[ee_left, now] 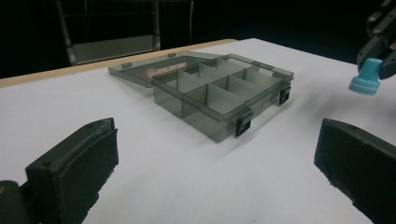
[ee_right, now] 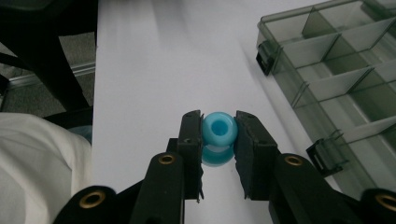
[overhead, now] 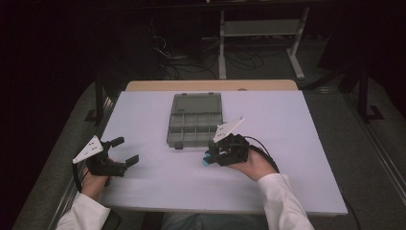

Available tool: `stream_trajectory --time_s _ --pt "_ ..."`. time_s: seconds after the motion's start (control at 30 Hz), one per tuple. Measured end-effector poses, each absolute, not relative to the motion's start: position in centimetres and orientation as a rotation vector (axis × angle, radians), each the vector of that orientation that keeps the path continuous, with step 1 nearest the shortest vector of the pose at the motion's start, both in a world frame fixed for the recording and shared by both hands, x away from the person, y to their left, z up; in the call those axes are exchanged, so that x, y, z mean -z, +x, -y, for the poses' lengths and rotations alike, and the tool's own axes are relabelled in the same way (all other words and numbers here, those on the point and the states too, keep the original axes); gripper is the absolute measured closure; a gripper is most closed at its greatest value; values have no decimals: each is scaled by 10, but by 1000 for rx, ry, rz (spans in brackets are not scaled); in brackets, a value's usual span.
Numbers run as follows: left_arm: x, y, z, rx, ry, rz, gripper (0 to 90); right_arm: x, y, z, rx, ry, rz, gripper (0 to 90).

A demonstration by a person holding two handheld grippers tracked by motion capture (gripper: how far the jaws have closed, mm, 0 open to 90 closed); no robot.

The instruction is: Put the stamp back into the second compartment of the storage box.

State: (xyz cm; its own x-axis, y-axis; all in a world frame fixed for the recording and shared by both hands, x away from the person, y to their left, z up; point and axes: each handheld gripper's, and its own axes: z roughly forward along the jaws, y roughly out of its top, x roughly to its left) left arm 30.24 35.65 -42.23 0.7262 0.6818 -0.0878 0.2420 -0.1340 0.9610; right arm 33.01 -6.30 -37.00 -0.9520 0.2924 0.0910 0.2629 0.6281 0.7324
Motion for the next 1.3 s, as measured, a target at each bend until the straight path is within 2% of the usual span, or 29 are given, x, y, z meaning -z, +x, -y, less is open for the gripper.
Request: stream_trajectory --time_s 0.67,1.3 --pt "422 303 -357 -450 1702 -732 0 352 356 50 -1224 486 -2793 715" --pt "423 303 -356 -440 1692 -745 0 350 386 46 -1202 523 -2782 715"
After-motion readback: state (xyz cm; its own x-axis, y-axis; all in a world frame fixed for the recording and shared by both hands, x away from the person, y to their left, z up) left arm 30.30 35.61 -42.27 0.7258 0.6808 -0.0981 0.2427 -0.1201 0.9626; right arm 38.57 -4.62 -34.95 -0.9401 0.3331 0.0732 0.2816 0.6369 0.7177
